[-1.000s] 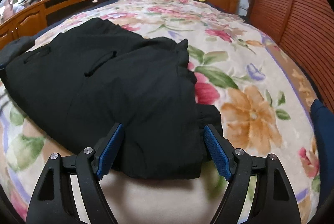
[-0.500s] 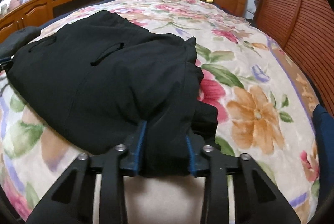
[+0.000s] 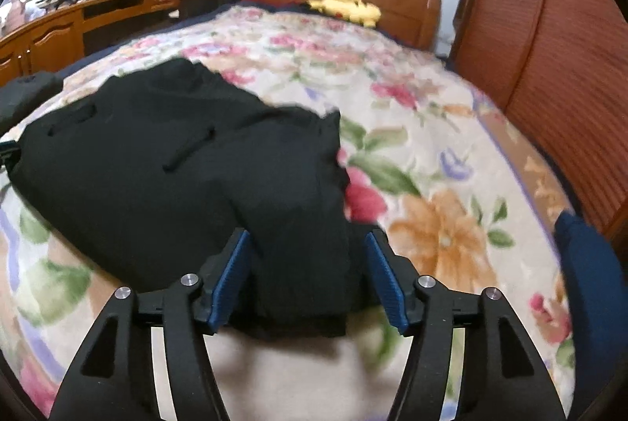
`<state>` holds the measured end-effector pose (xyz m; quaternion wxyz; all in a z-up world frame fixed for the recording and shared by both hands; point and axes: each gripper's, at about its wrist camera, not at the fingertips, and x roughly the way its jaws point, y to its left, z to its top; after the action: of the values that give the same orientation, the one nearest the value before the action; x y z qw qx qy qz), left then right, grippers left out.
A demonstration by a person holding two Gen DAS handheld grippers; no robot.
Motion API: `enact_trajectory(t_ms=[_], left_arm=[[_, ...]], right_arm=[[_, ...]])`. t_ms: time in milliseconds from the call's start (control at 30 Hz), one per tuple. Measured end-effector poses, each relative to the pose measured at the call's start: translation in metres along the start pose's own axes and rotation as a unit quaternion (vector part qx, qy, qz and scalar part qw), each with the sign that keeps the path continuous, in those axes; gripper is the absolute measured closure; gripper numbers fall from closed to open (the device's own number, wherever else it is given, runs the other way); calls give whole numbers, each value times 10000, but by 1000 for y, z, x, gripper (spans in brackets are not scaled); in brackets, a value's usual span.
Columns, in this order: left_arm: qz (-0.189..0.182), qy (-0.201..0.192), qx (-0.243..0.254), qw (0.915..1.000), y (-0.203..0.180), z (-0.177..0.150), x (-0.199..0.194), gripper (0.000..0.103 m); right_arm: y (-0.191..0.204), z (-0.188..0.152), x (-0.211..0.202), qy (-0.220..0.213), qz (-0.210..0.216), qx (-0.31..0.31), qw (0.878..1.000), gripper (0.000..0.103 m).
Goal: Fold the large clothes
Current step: 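Press and smooth the folded coat with both tools, then grasp the folded coat's edge with the left tool and lift it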
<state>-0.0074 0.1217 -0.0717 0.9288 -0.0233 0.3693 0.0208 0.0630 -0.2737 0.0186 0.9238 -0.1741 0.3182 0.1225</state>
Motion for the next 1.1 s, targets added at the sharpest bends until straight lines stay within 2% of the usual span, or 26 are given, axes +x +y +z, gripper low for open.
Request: enact_trajectory(t_ms=[133,433,700,967,1100], left_arm=[[-9,21,-22,10000,1,-1,2,61],[-78,45,-91,9999,2,-4,4,60],[-76,72,-64,9999,1,-5,6,60],[143,18,127,9998,-8,-4,3,60],[-8,-36,180,9998,-7,3,0,72]], right_arm=[[35,19,1,-143,464,-105,9988,39],[124,40,45,51,1375,-256,9902,39],[145,23,81,506,1287,-381,9897,38],[147,19,84,553,1241,-378,9900,38],[143,15,75,426,1255,-333,9906,38]])
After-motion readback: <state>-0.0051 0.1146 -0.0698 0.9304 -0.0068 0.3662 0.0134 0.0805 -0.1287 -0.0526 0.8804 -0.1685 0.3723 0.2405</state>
